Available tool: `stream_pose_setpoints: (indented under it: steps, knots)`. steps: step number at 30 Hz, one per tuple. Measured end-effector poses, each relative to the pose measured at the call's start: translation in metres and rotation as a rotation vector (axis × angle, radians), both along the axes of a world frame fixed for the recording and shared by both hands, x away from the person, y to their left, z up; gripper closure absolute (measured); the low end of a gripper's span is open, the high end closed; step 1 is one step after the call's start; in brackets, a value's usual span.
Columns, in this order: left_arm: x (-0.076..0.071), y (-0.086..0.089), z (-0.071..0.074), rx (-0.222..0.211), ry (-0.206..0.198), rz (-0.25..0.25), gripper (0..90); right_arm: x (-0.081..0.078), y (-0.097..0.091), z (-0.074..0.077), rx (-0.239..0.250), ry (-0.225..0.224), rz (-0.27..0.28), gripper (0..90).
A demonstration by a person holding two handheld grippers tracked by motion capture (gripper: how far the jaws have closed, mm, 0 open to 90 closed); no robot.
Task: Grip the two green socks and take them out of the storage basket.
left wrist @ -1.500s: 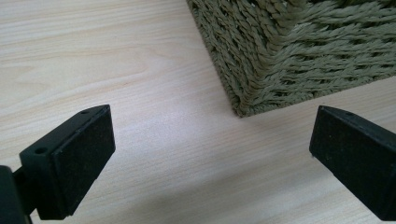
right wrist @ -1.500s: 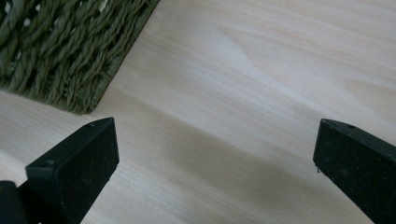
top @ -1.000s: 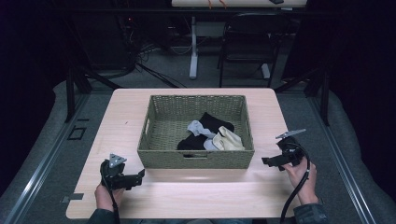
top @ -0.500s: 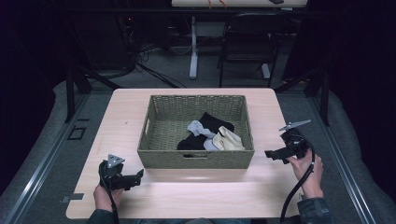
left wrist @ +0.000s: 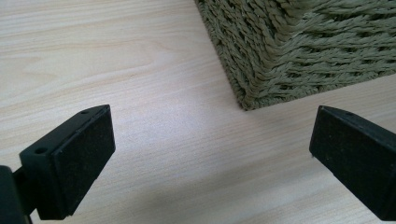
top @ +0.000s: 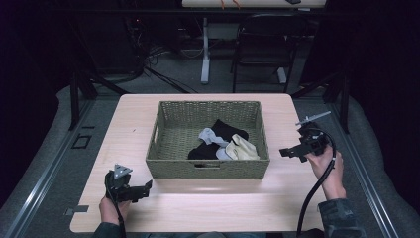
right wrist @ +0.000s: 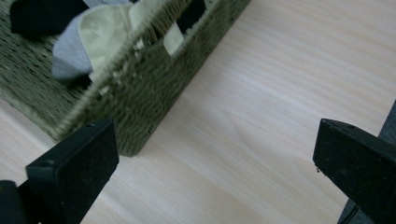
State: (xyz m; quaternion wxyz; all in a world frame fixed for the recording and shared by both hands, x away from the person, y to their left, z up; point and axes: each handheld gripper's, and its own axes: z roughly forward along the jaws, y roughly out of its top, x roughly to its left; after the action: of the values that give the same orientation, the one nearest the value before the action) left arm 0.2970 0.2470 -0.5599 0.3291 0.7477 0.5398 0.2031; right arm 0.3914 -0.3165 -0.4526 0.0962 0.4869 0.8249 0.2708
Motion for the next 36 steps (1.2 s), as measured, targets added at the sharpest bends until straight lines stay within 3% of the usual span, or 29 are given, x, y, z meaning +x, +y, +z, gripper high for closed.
stream_pose_setpoints:
  steps: [6,8,16,22,28,31,36]
  knots:
    - [0.0,-0.001,-0.001,-0.002,0.003,-0.003,0.0,0.006,0.006,0.017,0.02,-0.022,0.021,0.0]
    - [0.0,-0.001,0.0,-0.002,0.006,-0.009,0.0,0.009,0.013,0.031,0.038,-0.032,0.051,0.0]
    - [0.0,-0.001,-0.001,-0.005,0.006,-0.006,0.0,0.021,0.036,0.062,0.014,-0.04,0.107,0.0]
    - [0.0,-0.001,-0.001,-0.009,0.008,-0.008,0.0,0.032,0.053,0.07,0.008,-0.039,0.161,0.0]
    - [0.0,0.0,-0.001,-0.015,0.012,-0.006,0.0,0.046,0.08,0.072,-0.036,-0.008,0.216,0.0]
    - [0.0,0.0,-0.001,-0.016,0.011,-0.007,0.0,0.053,0.091,0.07,-0.036,0.009,0.229,0.0]
    - [0.0,0.0,-0.001,-0.017,0.01,-0.007,0.0,0.065,0.108,0.064,-0.083,0.033,0.246,0.0]
